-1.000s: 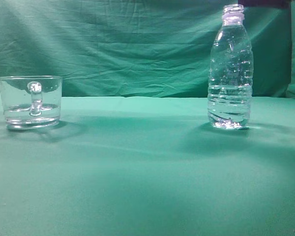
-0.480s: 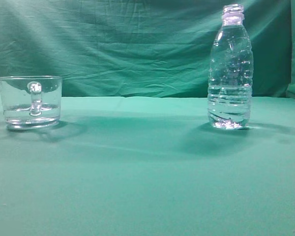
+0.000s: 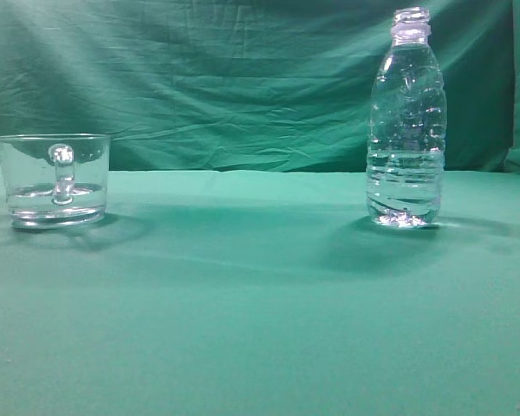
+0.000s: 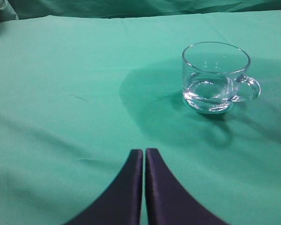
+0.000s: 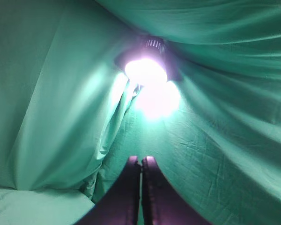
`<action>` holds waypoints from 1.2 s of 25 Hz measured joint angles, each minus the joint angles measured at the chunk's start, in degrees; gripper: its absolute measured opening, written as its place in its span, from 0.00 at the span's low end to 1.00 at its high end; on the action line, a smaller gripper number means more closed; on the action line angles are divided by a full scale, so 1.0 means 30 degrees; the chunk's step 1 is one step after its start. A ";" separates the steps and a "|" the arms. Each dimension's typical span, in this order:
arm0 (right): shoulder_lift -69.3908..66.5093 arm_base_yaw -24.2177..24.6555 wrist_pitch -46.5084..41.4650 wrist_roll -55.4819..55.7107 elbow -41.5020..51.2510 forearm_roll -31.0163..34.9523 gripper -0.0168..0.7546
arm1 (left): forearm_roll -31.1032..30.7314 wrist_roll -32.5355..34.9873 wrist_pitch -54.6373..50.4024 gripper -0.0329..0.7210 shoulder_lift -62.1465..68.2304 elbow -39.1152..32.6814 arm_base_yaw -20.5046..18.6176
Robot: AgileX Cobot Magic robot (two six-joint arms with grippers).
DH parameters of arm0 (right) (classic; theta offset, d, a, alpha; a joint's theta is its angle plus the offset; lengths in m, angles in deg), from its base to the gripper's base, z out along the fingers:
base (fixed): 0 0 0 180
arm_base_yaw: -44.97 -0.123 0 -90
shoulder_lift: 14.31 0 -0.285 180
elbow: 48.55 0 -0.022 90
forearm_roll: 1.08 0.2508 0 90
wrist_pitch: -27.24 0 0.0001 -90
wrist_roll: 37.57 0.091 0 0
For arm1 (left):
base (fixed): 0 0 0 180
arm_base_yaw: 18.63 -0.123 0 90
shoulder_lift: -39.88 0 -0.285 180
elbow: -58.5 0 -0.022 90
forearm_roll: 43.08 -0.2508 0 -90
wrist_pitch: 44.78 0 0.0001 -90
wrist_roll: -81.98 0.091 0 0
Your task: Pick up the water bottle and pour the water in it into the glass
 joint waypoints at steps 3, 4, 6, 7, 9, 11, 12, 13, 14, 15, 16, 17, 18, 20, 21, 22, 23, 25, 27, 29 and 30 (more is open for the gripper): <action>0.1197 0.0000 -0.0694 0.0047 0.0000 -0.0728 0.02 | 0.0000 0.0000 0.0000 0.04 0.0000 0.0000 0.0000; 0.1661 0.0000 -0.1309 0.0238 0.0000 -0.0683 0.02 | 0.0000 0.0000 0.0000 0.04 0.0000 0.0000 0.0000; 0.2543 0.0000 -0.3645 0.1172 0.0000 0.0012 0.02 | 0.0000 0.0000 0.0000 0.04 0.0000 0.0000 0.0000; 0.2974 0.0000 -0.5175 0.1669 0.0000 0.0517 0.02 | 0.0000 0.0000 0.0000 0.04 0.0000 0.0000 0.0000; 0.3552 0.0000 -0.8748 0.2198 0.0000 0.1720 0.02 | 0.0000 0.0000 0.0000 0.04 0.0000 0.0000 0.0000; 0.3735 0.0000 -1.2441 0.2003 0.0000 0.3702 0.02 | 0.0000 0.0000 0.0000 0.04 0.0000 0.0000 0.0000; 0.3735 0.0000 -1.4437 0.1334 0.0000 0.5046 0.02 | 0.0000 0.0000 0.0000 0.04 0.0000 0.0000 0.0000; 0.3735 0.0000 -1.5938 -0.0079 0.0034 0.6350 0.02 | 0.0000 0.0000 0.0000 0.04 0.0000 0.0000 0.0000; 0.3735 0.0000 -1.7287 -0.2114 0.0120 0.8080 0.02 | 0.0000 0.0000 0.0000 0.04 0.0000 0.0000 0.0000; 0.3735 0.0000 -1.8136 -0.4653 0.0242 0.9945 0.02 | 0.0000 0.0000 0.0000 0.04 0.0000 0.0000 0.0000; 0.3735 0.0000 -1.8642 -0.7037 0.0506 1.1608 0.02 | 0.0000 0.0000 0.0000 0.04 0.0000 0.0000 0.0000; 0.3747 0.0000 -1.8948 -0.9997 0.0789 1.3726 0.02 | 0.0000 0.0000 0.0000 0.04 0.0000 0.0000 0.0000; 0.3838 0.0000 -1.9217 -1.2835 0.1066 1.5892 0.02 | 0.0000 0.0000 0.0000 0.04 0.0000 0.0000 0.0000; 0.4369 0.0000 -1.9975 -1.7131 0.1943 1.9390 0.02 | 0.0000 0.0000 0.0000 0.04 0.0000 0.0000 0.0000; 0.4860 0.0000 -2.0671 -1.8764 0.2455 2.0804 0.02 | 0.0000 0.0000 0.0000 0.04 0.0000 0.0000 0.0000; 0.5486 0.0000 -2.1398 -1.9812 0.2920 2.1762 0.02 | 0.0000 0.0000 0.0000 0.04 0.0000 0.0000 0.0000; 0.6092 0.0000 -2.1999 -2.0320 0.3544 2.2323 0.02 | 0.0000 0.0000 0.0000 0.04 0.0000 0.0000 0.0000; 0.7554 0.0000 -2.2697 -2.0819 0.4911 2.2830 0.02 | 0.0000 0.0000 0.0000 0.04 0.0000 0.0000 0.0000; 0.8924 0.0000 -2.3079 -2.0864 0.6724 2.2957 0.02 | 0.0000 0.0000 0.0000 0.04 0.0000 0.0000 0.0000; 1.0527 0.0000 -2.3283 -2.0767 0.8485 2.3044 0.02 | 0.0000 0.0000 0.0000 0.04 0.0000 0.0000 0.0000; 1.1222 0.0000 -2.3370 -2.0721 0.9422 2.3044 0.02 | 0.0000 0.0000 0.0000 0.04 0.0000 0.0000 0.0000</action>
